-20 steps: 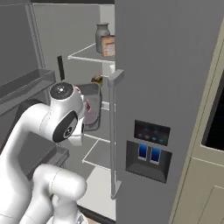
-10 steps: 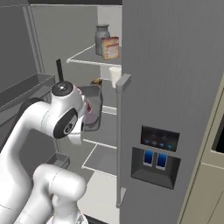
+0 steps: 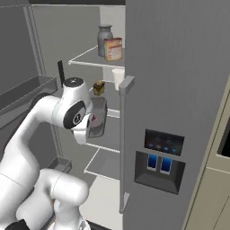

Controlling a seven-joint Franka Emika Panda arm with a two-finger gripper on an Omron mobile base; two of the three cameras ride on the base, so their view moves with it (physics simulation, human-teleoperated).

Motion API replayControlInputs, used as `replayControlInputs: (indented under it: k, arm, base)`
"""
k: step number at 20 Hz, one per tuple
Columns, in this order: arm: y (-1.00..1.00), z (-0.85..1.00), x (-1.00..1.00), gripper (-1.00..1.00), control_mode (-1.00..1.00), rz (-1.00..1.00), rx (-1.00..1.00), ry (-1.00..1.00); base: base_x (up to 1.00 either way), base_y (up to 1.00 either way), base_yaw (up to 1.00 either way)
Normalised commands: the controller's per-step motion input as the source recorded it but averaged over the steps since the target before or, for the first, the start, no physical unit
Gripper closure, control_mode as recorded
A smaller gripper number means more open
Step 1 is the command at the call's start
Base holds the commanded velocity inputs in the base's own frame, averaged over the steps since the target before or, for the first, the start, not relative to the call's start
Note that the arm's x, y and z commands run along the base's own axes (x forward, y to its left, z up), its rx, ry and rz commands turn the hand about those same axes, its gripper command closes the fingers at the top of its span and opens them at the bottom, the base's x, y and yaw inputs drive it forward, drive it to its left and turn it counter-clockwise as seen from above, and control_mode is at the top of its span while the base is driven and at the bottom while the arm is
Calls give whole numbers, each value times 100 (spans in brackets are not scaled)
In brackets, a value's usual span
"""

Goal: Place the tupperware on the second highest shelf of the fridge. Make space for the tupperware among the existing items by rearranging them on the shelves if needed. Close the fridge door when finished.

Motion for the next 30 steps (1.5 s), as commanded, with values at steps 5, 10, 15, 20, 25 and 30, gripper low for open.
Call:
replayControlInputs:
  k: [5, 10, 15, 20, 25, 30]
  arm:
    - [0, -2, 19, 100, -100, -2, 16, -1]
    - [3, 0, 21, 100, -100, -7, 16, -4]
    - [22, 0, 44, 100, -100, -5, 1, 0]
    - [16, -6, 50, 100, -100, -4, 0, 0]
    - [3, -13, 42, 100, -100, -4, 0, 0]
    - [3, -9, 42, 100, -100, -5, 0, 0]
  base:
    - [0, 0, 0]
    - [0, 0, 0]
    - [0, 0, 0]
    - [0, 0, 0]
    - [0, 0, 0]
    - [0, 0, 0]
